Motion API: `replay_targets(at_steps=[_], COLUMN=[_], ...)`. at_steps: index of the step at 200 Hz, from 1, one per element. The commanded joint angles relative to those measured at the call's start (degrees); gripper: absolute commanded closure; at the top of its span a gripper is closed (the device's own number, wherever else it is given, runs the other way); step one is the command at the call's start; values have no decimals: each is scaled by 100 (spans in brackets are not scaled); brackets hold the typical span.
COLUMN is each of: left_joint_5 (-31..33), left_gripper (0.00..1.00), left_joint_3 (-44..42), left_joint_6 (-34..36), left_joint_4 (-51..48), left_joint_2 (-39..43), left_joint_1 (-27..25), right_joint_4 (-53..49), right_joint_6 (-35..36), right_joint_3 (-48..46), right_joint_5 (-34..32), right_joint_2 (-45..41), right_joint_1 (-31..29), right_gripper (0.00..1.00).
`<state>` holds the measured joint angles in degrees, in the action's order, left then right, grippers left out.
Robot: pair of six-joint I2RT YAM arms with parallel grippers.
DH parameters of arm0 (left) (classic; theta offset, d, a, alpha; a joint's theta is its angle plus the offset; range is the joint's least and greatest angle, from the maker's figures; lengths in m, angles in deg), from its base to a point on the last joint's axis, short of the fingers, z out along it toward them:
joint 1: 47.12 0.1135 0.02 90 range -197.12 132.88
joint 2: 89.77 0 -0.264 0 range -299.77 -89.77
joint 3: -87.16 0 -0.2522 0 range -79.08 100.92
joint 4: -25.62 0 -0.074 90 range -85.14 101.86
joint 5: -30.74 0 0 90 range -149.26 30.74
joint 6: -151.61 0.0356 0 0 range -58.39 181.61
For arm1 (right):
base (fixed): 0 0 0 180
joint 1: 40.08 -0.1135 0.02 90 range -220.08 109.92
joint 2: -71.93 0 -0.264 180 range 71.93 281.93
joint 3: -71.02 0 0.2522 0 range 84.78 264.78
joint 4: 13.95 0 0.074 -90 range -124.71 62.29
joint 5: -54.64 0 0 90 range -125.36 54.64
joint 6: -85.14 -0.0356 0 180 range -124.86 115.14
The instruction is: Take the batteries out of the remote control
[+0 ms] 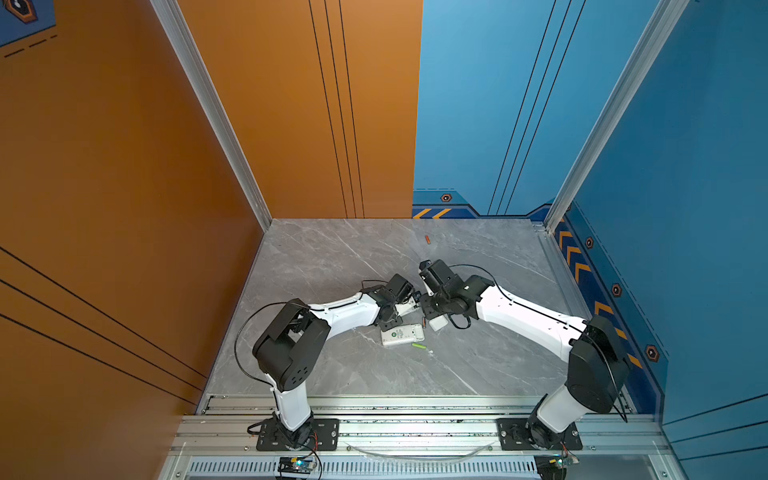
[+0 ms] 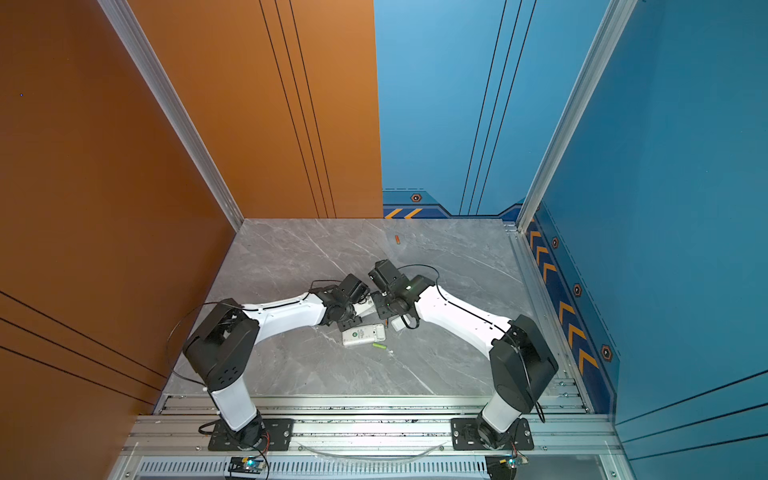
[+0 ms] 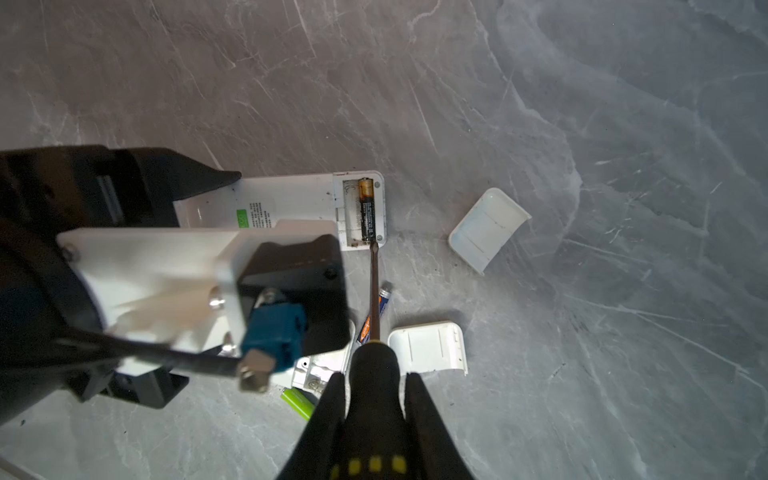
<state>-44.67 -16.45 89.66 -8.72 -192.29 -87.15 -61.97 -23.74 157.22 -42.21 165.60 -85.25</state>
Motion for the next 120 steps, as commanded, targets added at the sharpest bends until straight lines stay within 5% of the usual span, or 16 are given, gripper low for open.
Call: replay_targets(at_steps=[1, 31, 120], left_joint_5=[-73, -97, -49], left_gripper=[89, 89, 89], left_joint_3=[38, 52, 107], left_joint_6=[16, 1, 52], left_joint_4=[-151, -184, -223], left_joint_2=[122, 127, 101], left_joint_1=[-39, -45, -40], right_joint_4=[237, 736, -46], right_joint_6=[-196, -422, 243], right_joint_3=[-212, -484, -60], right_joint_5=[-398, -477, -706], right_joint_2=[43, -219, 39], right_joint_1=[-159, -194, -245], right_gripper=[100, 100, 100])
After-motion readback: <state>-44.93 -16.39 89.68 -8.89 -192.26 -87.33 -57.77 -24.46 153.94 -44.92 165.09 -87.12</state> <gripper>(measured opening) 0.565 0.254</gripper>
